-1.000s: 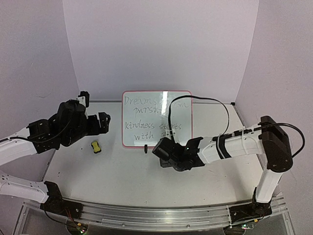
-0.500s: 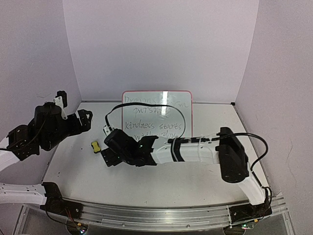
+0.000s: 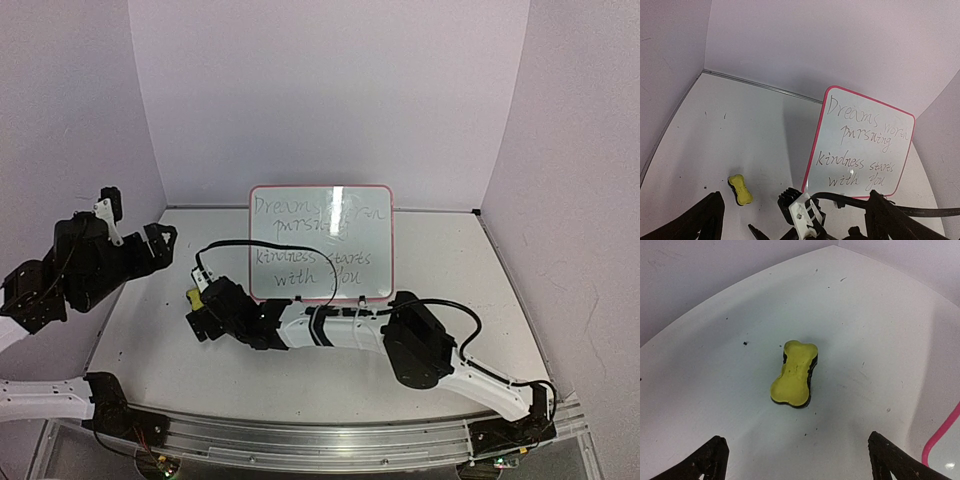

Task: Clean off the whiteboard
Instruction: Pick up the whiteboard eraser from the corner of the board, then place the whiteboard eraser at the center of the board.

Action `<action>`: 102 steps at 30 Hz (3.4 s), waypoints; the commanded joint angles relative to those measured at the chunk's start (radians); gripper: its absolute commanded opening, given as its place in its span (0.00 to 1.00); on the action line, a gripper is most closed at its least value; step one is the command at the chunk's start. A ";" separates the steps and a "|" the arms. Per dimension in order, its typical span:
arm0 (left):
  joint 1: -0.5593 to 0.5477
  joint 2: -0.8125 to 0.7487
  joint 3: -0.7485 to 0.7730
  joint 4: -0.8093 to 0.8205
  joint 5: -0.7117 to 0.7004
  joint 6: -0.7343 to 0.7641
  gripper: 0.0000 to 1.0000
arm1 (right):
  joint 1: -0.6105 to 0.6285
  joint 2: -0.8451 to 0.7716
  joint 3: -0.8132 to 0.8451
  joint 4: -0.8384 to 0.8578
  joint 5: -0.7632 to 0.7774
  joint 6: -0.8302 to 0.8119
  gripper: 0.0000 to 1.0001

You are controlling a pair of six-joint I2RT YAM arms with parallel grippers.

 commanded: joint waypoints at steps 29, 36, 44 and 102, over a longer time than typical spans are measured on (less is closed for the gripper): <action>0.397 0.380 -0.040 0.178 0.246 0.022 1.00 | 0.026 -0.276 -0.460 0.249 -0.103 0.010 0.95; 0.441 0.676 0.019 0.248 0.414 0.008 0.99 | 0.063 -0.465 -0.688 0.252 -0.055 0.020 0.95; 0.459 0.842 0.031 0.276 0.464 0.004 0.85 | 0.100 -0.608 -0.837 0.252 0.020 0.011 0.95; -0.031 1.100 0.138 0.415 0.570 -0.145 0.18 | 0.184 -1.367 -1.292 -0.004 0.422 0.014 0.98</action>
